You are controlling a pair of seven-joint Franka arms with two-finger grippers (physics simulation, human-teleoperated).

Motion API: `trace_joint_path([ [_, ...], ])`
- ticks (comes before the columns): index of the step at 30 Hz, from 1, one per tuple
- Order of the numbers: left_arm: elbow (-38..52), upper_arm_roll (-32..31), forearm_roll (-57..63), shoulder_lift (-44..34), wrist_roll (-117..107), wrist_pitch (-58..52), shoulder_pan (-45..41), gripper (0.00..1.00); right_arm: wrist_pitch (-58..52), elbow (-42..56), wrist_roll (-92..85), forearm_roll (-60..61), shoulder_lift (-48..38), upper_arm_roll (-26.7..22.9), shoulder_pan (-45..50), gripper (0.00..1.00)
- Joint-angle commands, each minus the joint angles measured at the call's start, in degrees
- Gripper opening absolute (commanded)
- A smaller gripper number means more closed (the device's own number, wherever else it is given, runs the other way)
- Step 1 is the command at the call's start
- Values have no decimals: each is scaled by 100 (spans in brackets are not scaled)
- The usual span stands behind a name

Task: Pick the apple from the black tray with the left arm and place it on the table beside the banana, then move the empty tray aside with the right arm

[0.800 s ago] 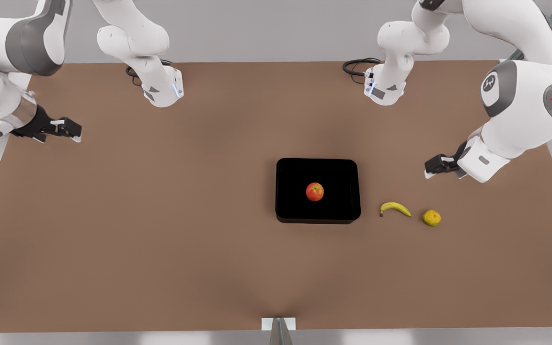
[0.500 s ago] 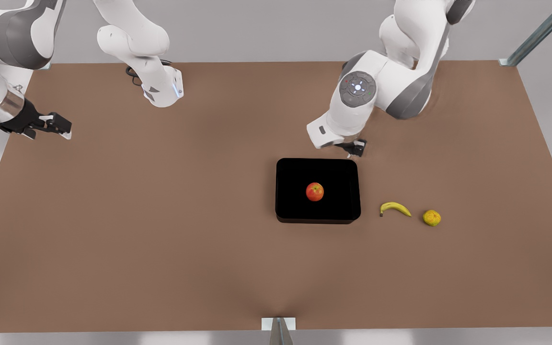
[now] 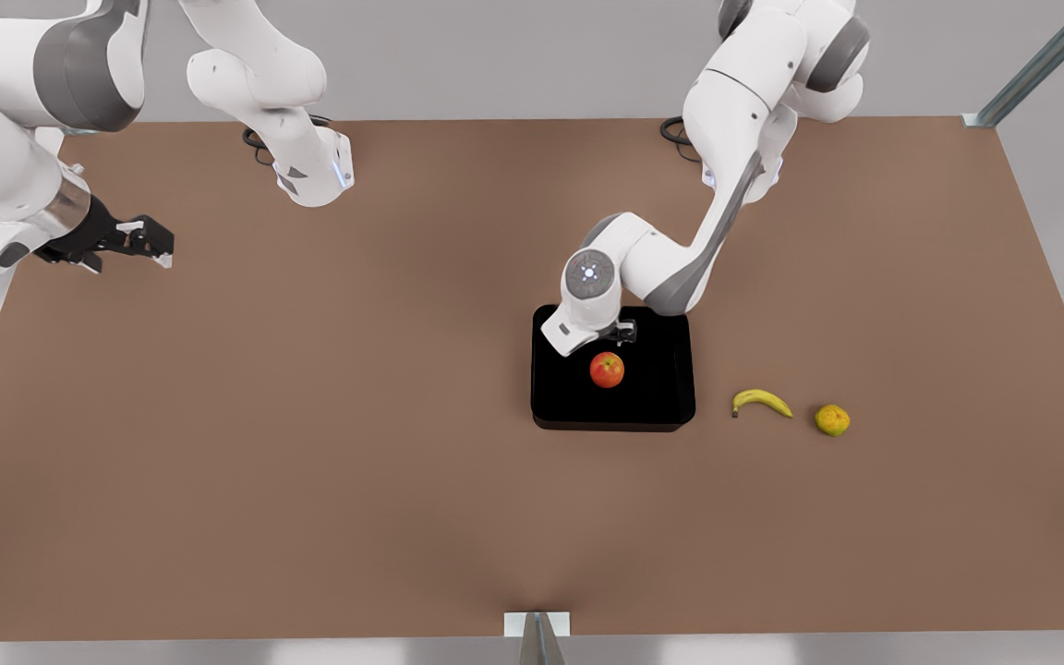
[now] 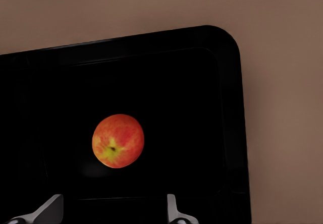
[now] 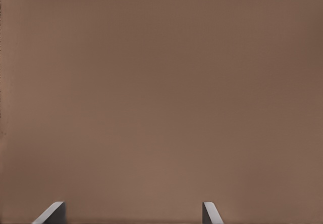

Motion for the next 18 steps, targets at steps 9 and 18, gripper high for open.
trace_joint_path([
  [9,-500,1,110,185,-1143,1599,143,100,-5,3,-38,-6,-5,4,-91,100],
  [18,-1195,-8,190,167,-1134,2610,293,100,-5,3,-47,-6,-5,4,-82,100],
])
